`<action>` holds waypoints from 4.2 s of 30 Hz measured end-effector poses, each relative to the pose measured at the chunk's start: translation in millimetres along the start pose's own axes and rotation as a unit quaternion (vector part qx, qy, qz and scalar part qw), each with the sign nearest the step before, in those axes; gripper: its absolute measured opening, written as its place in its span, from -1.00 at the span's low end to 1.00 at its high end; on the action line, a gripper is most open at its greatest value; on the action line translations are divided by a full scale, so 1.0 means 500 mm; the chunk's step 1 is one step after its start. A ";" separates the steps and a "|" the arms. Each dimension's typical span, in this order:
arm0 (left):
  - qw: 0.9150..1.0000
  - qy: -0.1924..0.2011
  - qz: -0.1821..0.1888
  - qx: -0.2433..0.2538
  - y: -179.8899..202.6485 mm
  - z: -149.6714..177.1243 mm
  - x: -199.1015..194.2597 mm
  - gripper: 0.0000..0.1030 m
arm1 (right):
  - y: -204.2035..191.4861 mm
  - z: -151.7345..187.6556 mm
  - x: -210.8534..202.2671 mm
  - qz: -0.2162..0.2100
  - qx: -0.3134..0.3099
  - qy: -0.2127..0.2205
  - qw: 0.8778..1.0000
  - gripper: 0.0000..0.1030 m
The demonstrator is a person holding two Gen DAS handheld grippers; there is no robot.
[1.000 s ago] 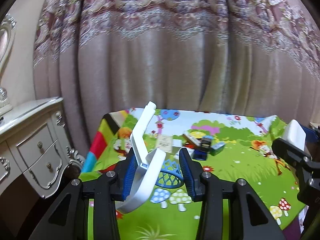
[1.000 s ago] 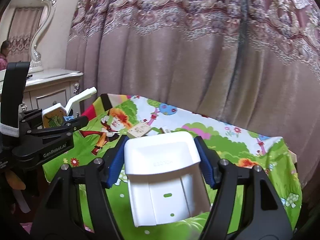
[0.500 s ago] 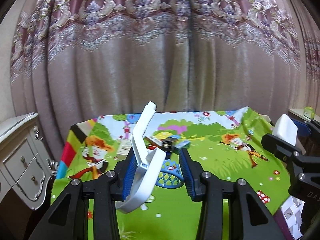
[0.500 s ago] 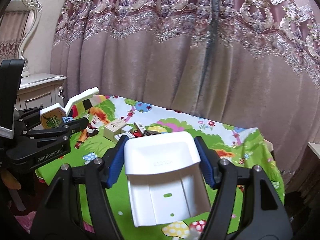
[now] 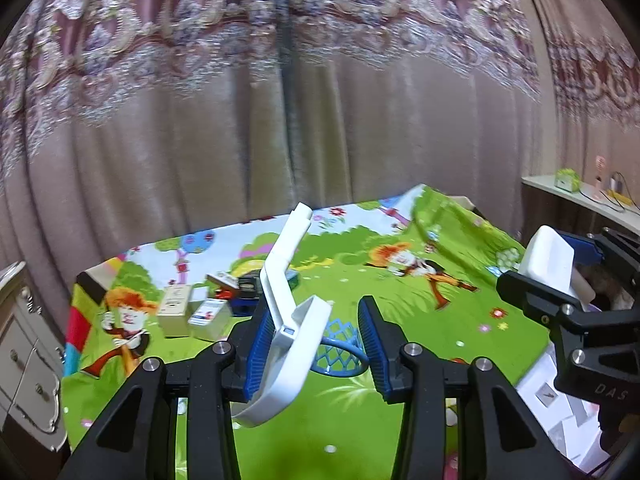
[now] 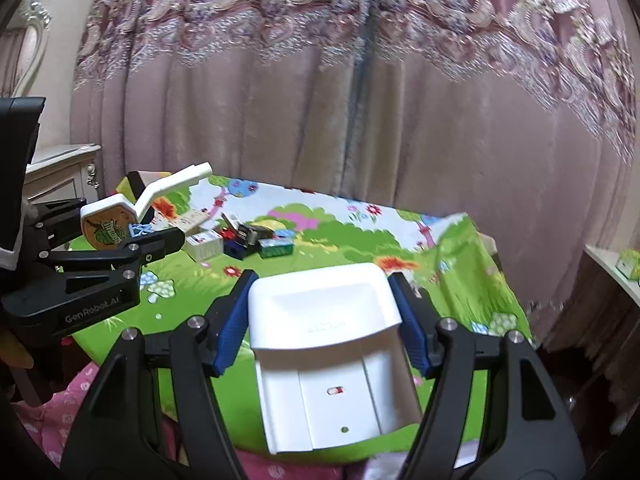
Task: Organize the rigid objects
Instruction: 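Lift both held white pieces and carry them to the storage box, then lower both pieces into the storage box and open both tools, then move both open tools back over the pile of boxes, then grasp a white-blue medicine box with right tool while left tool grasps a cream box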
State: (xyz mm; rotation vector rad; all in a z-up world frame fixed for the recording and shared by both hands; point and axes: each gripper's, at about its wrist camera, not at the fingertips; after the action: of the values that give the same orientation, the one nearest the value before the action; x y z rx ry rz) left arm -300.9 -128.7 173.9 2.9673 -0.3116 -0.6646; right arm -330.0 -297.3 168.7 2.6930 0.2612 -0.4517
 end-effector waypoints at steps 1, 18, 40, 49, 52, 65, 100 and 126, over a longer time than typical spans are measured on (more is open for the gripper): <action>1.000 -0.003 0.005 0.004 0.011 0.003 0.001 -0.15 | 0.007 0.008 -0.004 0.004 0.002 -0.004 1.000 0.35; 0.990 -0.062 0.103 0.080 0.186 0.051 0.018 -0.15 | 0.122 0.135 -0.094 0.068 0.060 -0.066 0.994 0.35; 0.951 -0.160 0.200 0.173 0.374 0.144 0.035 -0.15 | 0.219 0.254 -0.173 0.121 0.115 -0.128 0.978 0.35; 0.926 -0.206 0.235 0.211 0.459 0.197 0.047 -0.15 | 0.257 0.303 -0.194 0.148 0.131 -0.169 0.966 0.35; 0.920 -0.212 0.240 0.227 0.489 0.217 0.049 -0.15 | 0.271 0.320 -0.199 0.156 0.141 -0.182 0.961 0.35; 0.904 -0.248 0.268 0.224 0.543 0.264 0.072 0.41 | 0.301 0.384 -0.201 0.190 0.161 -0.254 0.935 0.73; 0.955 -0.136 -0.226 -0.135 -0.536 0.114 0.279 0.60 | -0.242 0.004 0.544 -0.250 0.036 -0.217 0.943 0.75; 0.944 -0.151 -0.165 -0.241 -0.606 0.128 0.280 0.71 | -0.398 -0.093 0.716 -0.168 -0.011 -0.234 0.958 -0.13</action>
State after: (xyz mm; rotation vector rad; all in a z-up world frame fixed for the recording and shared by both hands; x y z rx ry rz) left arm -150.1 134.1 20.2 2.4568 0.3040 -1.0595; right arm -32.5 -56.7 15.0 2.4275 0.5783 -1.1534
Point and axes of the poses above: each gripper's, at about its wrist camera, not at the fingertips, and x roughly the way its jaws point, y to its right, z to its underside, and after that the axes turned 15 degrees about -x, right-handed
